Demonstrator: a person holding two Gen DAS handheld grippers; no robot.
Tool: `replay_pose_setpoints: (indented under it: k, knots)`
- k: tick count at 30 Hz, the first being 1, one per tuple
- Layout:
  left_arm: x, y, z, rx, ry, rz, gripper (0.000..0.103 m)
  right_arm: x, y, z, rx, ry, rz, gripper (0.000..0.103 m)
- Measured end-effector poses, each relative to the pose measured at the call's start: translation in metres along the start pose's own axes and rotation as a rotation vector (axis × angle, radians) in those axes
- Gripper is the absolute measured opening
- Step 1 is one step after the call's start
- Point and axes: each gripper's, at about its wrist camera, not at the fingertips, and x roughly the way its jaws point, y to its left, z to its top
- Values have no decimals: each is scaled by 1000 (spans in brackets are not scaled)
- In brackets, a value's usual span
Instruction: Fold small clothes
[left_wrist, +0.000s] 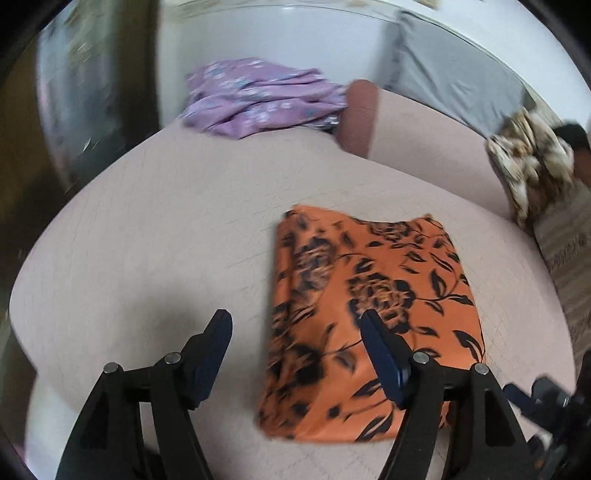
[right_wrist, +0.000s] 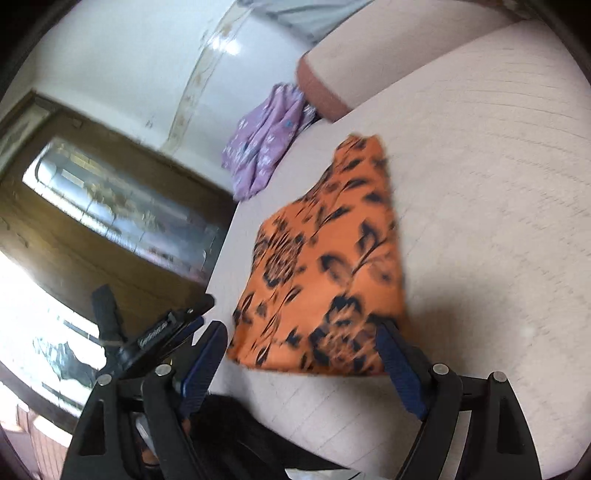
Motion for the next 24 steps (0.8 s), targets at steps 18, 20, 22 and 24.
replay_pose_setpoints:
  k: [18,20,22,24]
  knots:
    - [69,30,-26,-48,128,-23,81,41,-30,42,78,123,-119,85]
    - [70,33,-27,-53,127,-31,82,52,-30,44,72,143,-137,85]
    - [63,31,-28,-59,127,-40,82,61,-30,44,58,164,-148,85]
    - [61,33,-29,-68,129,-49,83,73,-31,41,49,198,-152,85]
